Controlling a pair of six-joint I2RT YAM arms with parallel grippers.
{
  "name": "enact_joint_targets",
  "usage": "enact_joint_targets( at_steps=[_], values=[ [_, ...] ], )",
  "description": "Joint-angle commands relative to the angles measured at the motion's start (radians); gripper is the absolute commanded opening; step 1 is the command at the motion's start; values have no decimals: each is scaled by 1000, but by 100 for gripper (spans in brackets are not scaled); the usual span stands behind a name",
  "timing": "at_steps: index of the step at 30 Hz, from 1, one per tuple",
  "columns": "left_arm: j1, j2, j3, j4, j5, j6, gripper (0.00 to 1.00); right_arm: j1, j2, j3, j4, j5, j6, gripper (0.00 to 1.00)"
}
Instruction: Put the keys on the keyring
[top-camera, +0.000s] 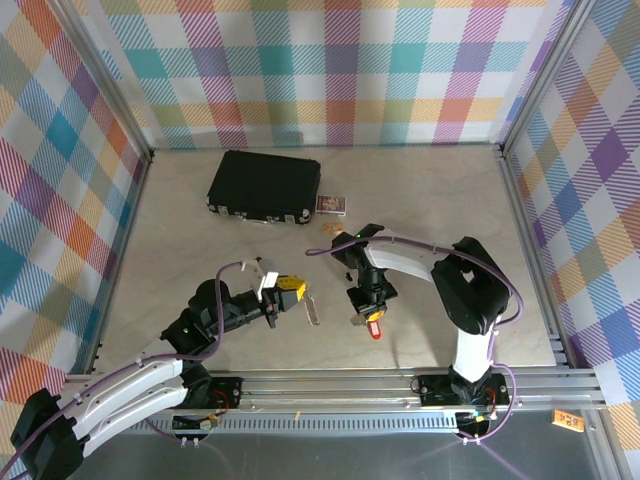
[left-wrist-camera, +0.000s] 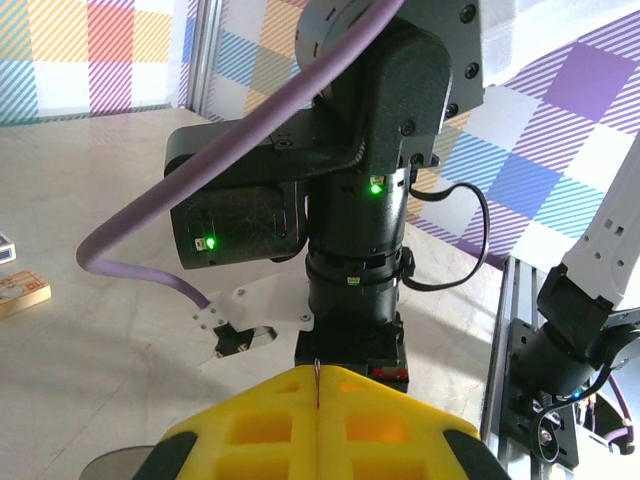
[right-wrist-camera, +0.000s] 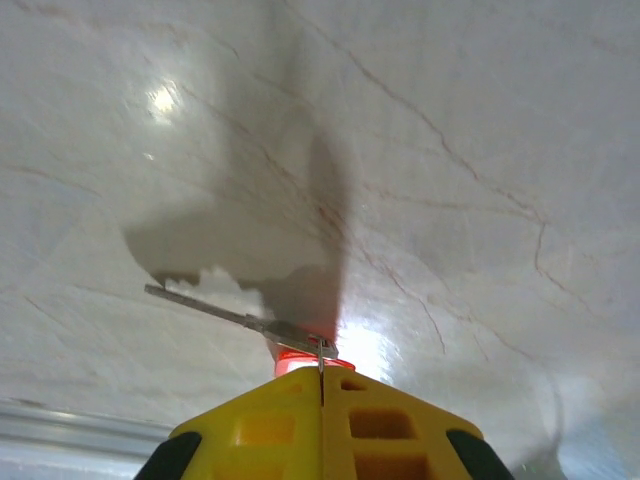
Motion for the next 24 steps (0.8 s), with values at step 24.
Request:
enact_joint_targets(
  at_steps=[24],
  values=[
    [11, -52, -39, 67, 4, 23, 0, 8, -49, 75, 0, 13, 70, 37]
  ],
)
